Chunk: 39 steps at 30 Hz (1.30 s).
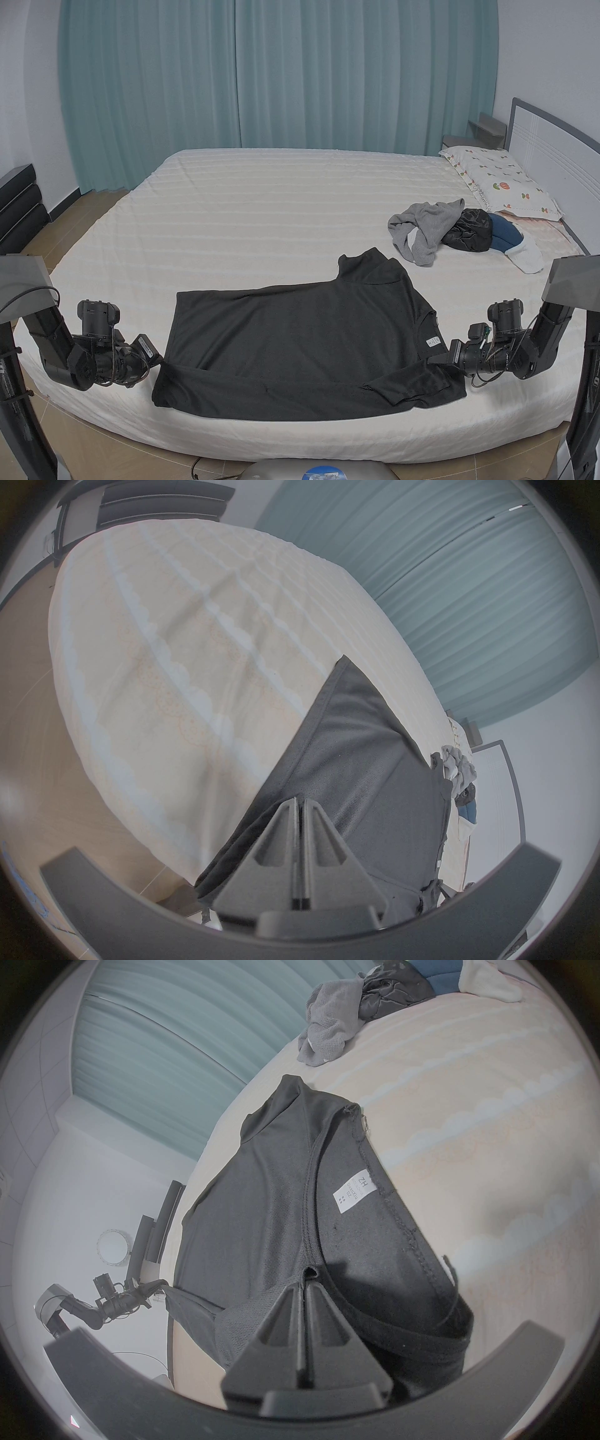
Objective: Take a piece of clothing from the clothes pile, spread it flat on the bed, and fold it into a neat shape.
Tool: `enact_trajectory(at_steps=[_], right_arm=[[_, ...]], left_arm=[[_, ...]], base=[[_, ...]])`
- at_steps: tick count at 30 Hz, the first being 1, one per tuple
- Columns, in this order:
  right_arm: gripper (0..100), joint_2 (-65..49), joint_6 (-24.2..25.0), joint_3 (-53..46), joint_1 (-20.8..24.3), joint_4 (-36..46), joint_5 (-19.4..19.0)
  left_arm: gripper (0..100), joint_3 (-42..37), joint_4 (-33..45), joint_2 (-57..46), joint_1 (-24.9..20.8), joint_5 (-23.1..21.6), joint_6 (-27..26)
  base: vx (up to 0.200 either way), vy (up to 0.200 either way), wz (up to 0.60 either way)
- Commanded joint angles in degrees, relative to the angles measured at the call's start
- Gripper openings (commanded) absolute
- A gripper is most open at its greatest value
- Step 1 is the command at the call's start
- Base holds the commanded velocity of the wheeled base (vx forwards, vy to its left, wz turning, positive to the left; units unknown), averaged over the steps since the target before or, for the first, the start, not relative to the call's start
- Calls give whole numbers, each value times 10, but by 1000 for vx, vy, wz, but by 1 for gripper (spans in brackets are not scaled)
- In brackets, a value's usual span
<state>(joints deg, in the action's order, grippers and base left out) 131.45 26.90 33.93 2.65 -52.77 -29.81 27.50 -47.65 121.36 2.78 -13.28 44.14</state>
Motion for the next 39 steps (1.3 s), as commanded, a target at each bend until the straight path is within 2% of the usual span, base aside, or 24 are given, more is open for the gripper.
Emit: enact_trajectory(at_steps=[1, 10, 19, 29, 33, 39], right_arm=[[0, -40, 4, -23, -4, -2, 0], [0, -126, 7, -64, -6, -1, 0], [0, -223, 10, -131, -26, -2, -4], [0, -252, 8, -171, -26, -2, -5], [0, -268, 10, -176, -41, -3, -7], [0, -280, 6, -193, -43, -3, -9]], left_arm=[[0, -9, -1, -12, -1, 5, -1], [0, -39, 3, -74, -1, 6, -1], [0, -71, -1, -98, -3, 27, -3], [0, -108, 3, -154, -4, 26, -4], [0, -131, 4, -191, -8, 26, -6], [0, -157, 5, -197, -13, 26, -13]], base=[[0, 0, 0], [0, 0, 0], [0, 0, 0], [0, 0, 0], [0, 0, 0], [0, 0, 0]])
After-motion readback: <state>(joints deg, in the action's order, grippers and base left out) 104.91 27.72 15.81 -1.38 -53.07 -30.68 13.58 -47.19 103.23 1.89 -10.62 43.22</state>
